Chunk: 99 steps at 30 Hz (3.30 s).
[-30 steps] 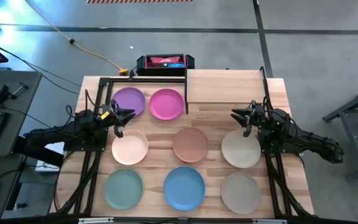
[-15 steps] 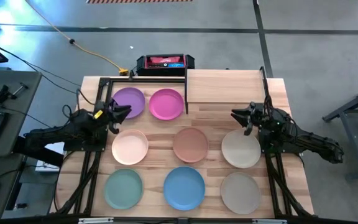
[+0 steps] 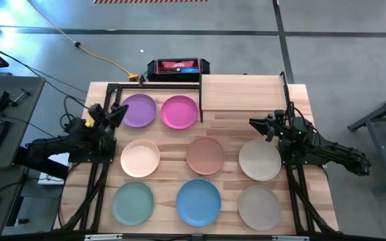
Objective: Place and stack plates onto a shelf
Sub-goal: Put the white plate on the shelf
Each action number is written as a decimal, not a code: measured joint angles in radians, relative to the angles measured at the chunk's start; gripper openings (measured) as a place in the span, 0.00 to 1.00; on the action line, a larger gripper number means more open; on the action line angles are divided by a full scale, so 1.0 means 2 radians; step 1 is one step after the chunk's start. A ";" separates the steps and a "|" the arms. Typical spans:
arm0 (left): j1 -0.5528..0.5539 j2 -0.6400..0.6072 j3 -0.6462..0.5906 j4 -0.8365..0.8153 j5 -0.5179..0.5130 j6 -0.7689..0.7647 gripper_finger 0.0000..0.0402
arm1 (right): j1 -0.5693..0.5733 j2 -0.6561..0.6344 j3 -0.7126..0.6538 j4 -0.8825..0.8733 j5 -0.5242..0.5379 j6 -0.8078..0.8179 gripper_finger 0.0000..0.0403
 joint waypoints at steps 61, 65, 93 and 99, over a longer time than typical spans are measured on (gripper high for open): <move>0.000 0.220 0.441 -0.535 0.026 0.126 0.21 | 0.268 0.530 0.487 -0.509 0.001 0.290 0.26; 0.000 0.220 0.441 -0.535 0.028 0.126 0.21 | 0.309 0.573 0.487 -0.501 0.017 0.324 0.26; 0.000 0.247 0.439 -0.639 0.081 0.113 0.21 | 0.365 0.774 0.486 -0.473 0.044 0.375 0.26; 0.000 0.253 0.439 -0.638 0.081 0.113 0.21 | 0.365 0.792 0.486 -0.466 0.045 0.376 0.26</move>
